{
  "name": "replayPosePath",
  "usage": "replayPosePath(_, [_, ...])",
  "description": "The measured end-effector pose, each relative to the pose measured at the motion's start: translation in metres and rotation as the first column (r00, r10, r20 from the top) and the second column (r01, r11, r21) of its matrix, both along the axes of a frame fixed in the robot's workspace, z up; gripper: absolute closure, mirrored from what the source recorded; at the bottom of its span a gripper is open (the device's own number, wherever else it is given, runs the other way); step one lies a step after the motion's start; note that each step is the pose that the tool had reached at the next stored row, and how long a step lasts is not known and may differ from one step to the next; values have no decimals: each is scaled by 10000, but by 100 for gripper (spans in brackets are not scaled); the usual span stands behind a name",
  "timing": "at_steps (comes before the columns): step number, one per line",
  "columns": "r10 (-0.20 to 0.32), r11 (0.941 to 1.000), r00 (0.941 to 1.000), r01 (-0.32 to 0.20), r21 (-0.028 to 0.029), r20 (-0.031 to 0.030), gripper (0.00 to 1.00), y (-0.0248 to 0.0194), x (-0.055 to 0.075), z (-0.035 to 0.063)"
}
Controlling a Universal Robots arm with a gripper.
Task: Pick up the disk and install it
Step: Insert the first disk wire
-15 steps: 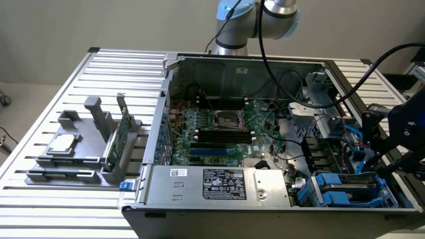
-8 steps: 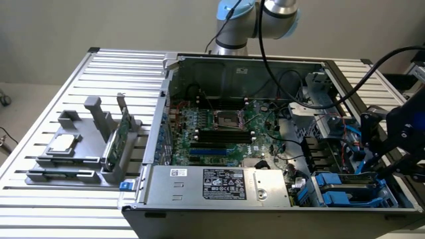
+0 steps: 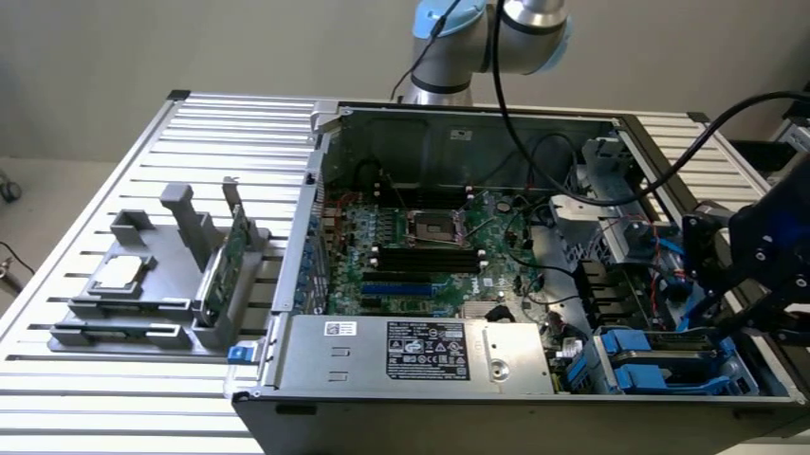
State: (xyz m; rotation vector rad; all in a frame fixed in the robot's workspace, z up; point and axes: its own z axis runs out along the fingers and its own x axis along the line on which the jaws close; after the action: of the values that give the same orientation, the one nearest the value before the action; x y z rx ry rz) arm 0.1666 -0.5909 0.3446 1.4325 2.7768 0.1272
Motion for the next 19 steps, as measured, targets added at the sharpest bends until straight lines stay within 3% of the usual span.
replayPosePath(6, [-119, 9999, 9999, 119, 3, 0, 70, 53, 14, -7])
replayPosePath(19, [-732, 9973, 9973, 732, -1, 0, 70, 59, 50, -52])
